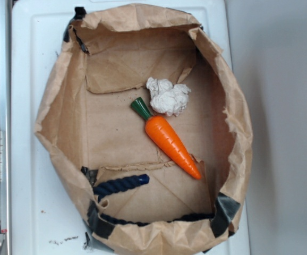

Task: Grab the white paper.

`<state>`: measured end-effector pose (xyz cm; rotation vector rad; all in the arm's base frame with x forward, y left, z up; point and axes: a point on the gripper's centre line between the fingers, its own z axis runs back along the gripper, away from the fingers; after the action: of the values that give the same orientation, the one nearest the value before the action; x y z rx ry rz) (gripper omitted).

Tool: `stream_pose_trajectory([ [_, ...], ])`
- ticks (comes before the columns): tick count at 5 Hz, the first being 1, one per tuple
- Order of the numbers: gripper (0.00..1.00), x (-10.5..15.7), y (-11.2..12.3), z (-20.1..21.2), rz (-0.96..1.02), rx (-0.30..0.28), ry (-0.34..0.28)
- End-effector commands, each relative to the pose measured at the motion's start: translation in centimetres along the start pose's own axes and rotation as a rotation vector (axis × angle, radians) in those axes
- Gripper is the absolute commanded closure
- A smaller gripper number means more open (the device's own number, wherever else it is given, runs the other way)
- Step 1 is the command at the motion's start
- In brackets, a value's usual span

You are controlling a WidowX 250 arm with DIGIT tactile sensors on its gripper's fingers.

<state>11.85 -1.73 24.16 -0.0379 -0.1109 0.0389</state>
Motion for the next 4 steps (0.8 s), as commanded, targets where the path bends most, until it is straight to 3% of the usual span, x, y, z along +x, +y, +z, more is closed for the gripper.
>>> stream_pose_trajectory([
  [1, 0.0, 0.0, 0.0, 0.0, 0.0, 0.0, 0.0],
  [3, 0.0, 8.2, -1.3, -4.3, 0.113, 0.054, -0.052],
  [4, 0.0, 10.7, -0.5, -5.6, 0.104, 0.044, -0.133],
])
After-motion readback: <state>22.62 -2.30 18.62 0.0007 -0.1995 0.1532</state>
